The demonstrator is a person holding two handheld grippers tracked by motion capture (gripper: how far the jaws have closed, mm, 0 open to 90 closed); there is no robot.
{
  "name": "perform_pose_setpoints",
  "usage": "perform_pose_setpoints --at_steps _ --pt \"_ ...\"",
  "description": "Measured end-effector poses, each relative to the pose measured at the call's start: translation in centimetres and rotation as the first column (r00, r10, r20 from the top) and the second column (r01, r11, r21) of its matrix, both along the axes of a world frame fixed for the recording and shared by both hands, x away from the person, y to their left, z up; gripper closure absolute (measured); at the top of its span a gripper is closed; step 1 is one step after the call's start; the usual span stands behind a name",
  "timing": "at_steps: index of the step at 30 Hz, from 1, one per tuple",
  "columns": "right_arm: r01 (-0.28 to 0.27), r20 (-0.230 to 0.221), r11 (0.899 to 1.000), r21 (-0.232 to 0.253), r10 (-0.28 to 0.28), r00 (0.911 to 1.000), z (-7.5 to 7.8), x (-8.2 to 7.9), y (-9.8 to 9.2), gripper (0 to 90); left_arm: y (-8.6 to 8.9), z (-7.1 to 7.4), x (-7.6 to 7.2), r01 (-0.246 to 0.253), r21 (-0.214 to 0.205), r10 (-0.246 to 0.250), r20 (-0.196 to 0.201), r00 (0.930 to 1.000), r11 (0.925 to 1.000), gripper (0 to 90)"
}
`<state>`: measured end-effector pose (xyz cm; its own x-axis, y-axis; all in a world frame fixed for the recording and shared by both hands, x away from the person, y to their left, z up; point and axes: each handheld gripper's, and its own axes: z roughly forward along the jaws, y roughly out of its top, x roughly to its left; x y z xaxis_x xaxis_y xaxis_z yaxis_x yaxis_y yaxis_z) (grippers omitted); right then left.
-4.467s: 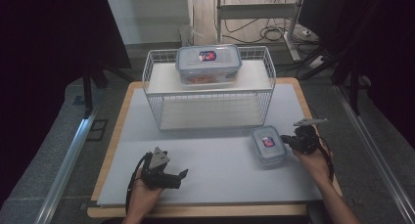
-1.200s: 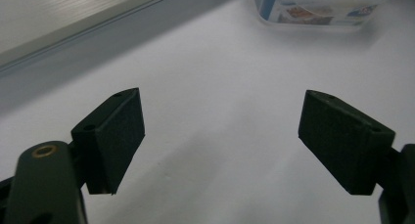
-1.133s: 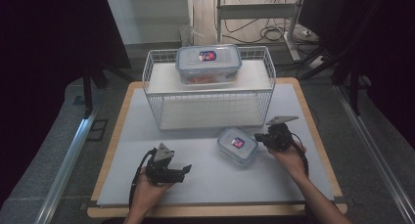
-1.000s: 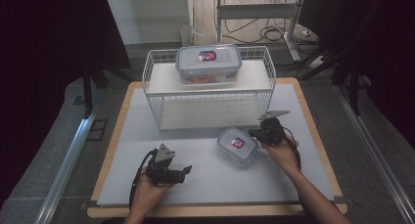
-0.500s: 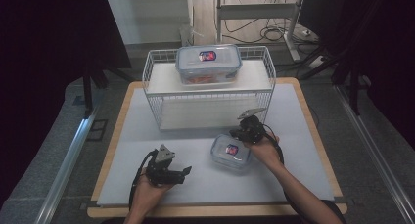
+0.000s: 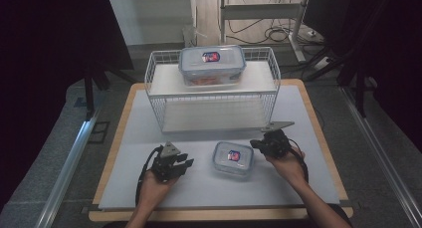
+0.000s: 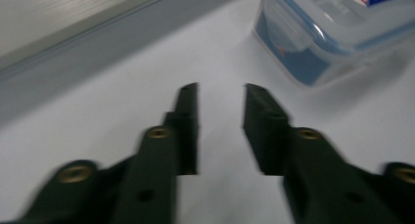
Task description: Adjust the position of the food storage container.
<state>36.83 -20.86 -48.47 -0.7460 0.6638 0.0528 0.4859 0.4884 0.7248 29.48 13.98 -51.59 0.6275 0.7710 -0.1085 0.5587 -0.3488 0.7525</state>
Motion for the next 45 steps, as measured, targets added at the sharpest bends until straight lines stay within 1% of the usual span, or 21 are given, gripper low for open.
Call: perform_pose_setpoints --at_steps 2,4,7,9,11,13,14,16,17,18,19,20,23,26,28,31,32,34,37,41,45 --pt "0.011 -0.011 1.0 -0.014 -0.011 0.9999 -0.2 -0.7 -0.7 89.4 -1.0 -0.1 1.0 0.015 0.014 -0.015 -0.009 0.9998 0.9998 83.3" --pt "0.015 -0.033 1.0 -0.025 -0.016 0.9993 -0.7 -1.4 -1.0 89.4 -2.1 -0.3 2.1 0.032 0.025 -0.032 -0.015 0.9994 0.9992 87.8" --pt "0.007 -0.065 0.999 -0.041 -0.009 0.9979 -1.2 -2.0 -1.0 89.4 -3.7 -0.8 3.4 0.033 0.042 -0.031 -0.033 0.999 0.9986 89.2" --pt "0.012 -0.071 0.998 -0.058 -0.016 0.9973 -1.5 -2.2 -0.9 89.4 -4.4 -1.3 4.1 0.033 0.05 -0.031 -0.043 0.9986 0.9982 89.2" --pt "0.015 -0.083 0.998 -0.054 -0.019 0.9964 -1.6 -2.2 -0.9 89.4 -5.0 -1.6 4.2 0.028 0.029 -0.027 -0.045 0.9986 0.9992 89.2" --pt "0.017 -0.085 0.998 -0.058 -0.021 0.9962 -1.8 -2.2 -0.8 89.4 -5.4 -1.5 3.9 0.05 0.044 -0.049 -0.043 0.9979 0.9977 89.1" --pt "0.012 -0.087 0.998 -0.058 -0.017 0.9961 -1.8 -2.2 -0.7 89.4 -5.5 -1.3 3.6 0.064 0.063 -0.061 -0.041 0.9973 0.996 88.9" --pt "0.0 -0.098 0.999 -0.048 -0.004 0.9951 -2.0 -2.2 -0.4 89.4 -5.8 -0.9 3.1 0.051 0.059 -0.049 -0.026 0.9985 0.997 88.6" --pt "-0.007 -0.101 0.999 -0.051 0.001 0.9949 -2.0 -2.3 -0.1 89.4 -5.8 -0.7 2.8 0.044 0.094 -0.042 -0.02 0.9989 0.9946 89.2" --pt "-0.017 -0.097 0.998 -0.063 0.011 0.9952 -2.1 -2.5 0.3 89.4 -5.8 -0.6 2.5 0.049 0.119 -0.048 -0.008 0.9988 0.9917 89.4" --pt "-0.027 -0.093 0.997 -0.077 0.02 0.9955 -2.2 -2.6 0.6 89.4 -5.7 -0.5 2.2 0.053 0.135 -0.052 -0.013 0.9986 0.9894 89.4" --pt "-0.031 -0.09 0.996 -0.083 0.023 0.9957 -2.3 -2.7 0.9 89.4 -5.5 -0.5 1.9 0.052 0.137 -0.05 -0.022 0.9985 0.9892 89.5" --pt "-0.048 -0.091 0.996 -0.077 0.041 0.995 -2.3 -2.8 1.5 89.4 -4.9 -0.6 1.1 0.035 0.111 -0.03 -0.048 0.9984 0.9932 89.5" --pt "-0.07 -0.091 0.994 -0.081 0.063 0.9938 -2.3 -3.1 2.2 89.4 -4.3 -0.5 0.4 0.021 0.109 -0.013 -0.073 0.9972 0.9938 89.4" --pt "-0.084 -0.091 0.993 -0.085 0.076 0.9929 -2.3 -3.4 2.5 89.4 -4.0 -0.5 0.0 0.025 0.11 -0.015 -0.086 0.9961 0.9936 89.4" --pt "-0.102 -0.089 0.991 -0.089 0.094 0.9916 -2.3 -3.8 2.7 89.4 -4.1 -0.5 -0.2 0.024 0.126 -0.013 -0.086 0.9962 0.9917 88.9" --pt "-0.106 -0.084 0.99 -0.096 0.098 0.9916 -2.3 -3.8 2.7 89.4 -4.1 -0.4 -0.1 0.021 0.133 -0.01 -0.08 0.9967 0.9908 88.1" --pt "-0.105 -0.077 0.99 -0.09 0.098 0.9922 -2.1 -3.8 2.4 89.2 -3.7 -0.2 -0.1 0.008 0.122 0.0 -0.069 0.9976 0.9925 85.9" --pt "-0.094 -0.033 0.991 -0.095 0.091 0.9952 -1.6 -4.0 1.4 85.8 -2.7 0.3 -0.5 -0.017 0.119 0.022 -0.04 0.999 0.9927 79.7" --pt "-0.084 -0.02 0.994 -0.063 0.082 0.9964 -1.0 -3.8 -0.3 74.8 -1.5 0.7 -1.7 -0.029 0.081 0.029 0.0 0.9996 0.9963 65.3" --pt "-0.085 0.006 0.993 -0.081 0.086 0.9963 -1.0 -4.3 -1.1 61.2 -0.7 0.6 -3.0 -0.034 0.088 0.03 0.049 0.9983 0.9955 49.2"
